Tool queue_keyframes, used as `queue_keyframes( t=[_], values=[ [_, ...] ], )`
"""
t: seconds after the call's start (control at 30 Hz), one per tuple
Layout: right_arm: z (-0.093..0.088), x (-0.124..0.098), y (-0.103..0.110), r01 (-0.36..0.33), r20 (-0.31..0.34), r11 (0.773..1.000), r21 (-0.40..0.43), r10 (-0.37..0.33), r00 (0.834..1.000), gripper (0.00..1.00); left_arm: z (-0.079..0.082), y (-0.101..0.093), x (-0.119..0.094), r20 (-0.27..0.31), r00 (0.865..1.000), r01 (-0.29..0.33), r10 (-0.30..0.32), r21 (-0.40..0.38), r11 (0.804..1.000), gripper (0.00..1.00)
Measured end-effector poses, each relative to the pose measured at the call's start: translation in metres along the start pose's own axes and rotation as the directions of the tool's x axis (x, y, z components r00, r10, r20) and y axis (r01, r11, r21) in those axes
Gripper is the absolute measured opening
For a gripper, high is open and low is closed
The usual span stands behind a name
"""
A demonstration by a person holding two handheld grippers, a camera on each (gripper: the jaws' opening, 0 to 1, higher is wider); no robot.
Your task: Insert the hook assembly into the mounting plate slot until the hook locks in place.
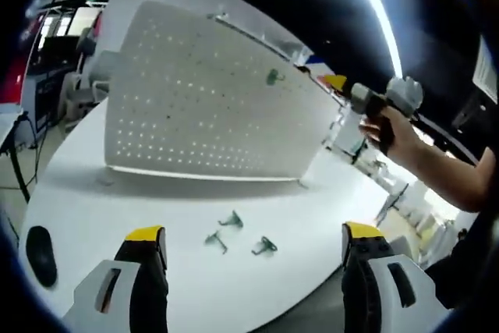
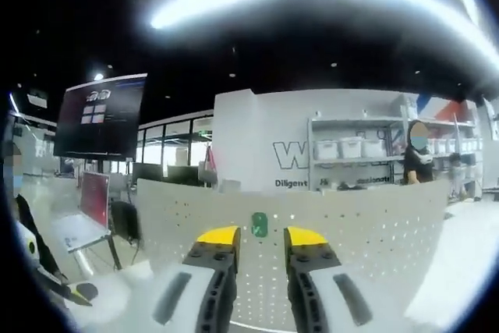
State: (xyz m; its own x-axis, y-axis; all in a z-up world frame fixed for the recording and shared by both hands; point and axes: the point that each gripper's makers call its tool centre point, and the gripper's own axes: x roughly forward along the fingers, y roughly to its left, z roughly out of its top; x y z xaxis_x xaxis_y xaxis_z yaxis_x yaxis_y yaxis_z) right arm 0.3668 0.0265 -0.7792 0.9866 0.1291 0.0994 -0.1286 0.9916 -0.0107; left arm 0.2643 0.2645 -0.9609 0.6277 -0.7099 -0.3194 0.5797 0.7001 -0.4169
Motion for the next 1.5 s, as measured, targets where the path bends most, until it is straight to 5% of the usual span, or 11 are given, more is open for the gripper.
queue_keyframes(
  t=[0.23,0.5,0.67,1.13,1.5],
  values=[
    [-0.042,-0.035,0.014,-0.052,-0.113,0.998,-0.038,0.047,0.993,0.2,-0.008,0.001,-0.007,-0.018,1.0,-0.015,0.015,0.014,1.0,0.94],
    [-0.071,-0.072,0.024,-0.118,-0.194,0.987,-0.107,0.096,0.976,0.2,-0.018,0.002,-0.013,-0.038,0.999,-0.027,0.028,0.022,0.999,0.94],
    [-0.1,-0.095,0.024,-0.119,-0.266,0.992,-0.038,0.104,0.958,0.2,-0.021,0.0,-0.015,-0.048,0.998,-0.04,0.041,0.029,0.999,0.94],
    [-0.161,-0.163,0.037,-0.153,-0.434,0.988,0.005,0.14,0.89,0.23,-0.034,-0.002,-0.023,-0.074,0.996,-0.054,0.057,0.036,0.998,0.94],
    [-0.195,-0.189,0.066,-0.289,-0.558,0.957,-0.002,0.238,0.795,0.28,-0.048,-0.001,-0.031,-0.106,0.991,-0.072,0.078,0.065,0.995,0.94]
  ],
)
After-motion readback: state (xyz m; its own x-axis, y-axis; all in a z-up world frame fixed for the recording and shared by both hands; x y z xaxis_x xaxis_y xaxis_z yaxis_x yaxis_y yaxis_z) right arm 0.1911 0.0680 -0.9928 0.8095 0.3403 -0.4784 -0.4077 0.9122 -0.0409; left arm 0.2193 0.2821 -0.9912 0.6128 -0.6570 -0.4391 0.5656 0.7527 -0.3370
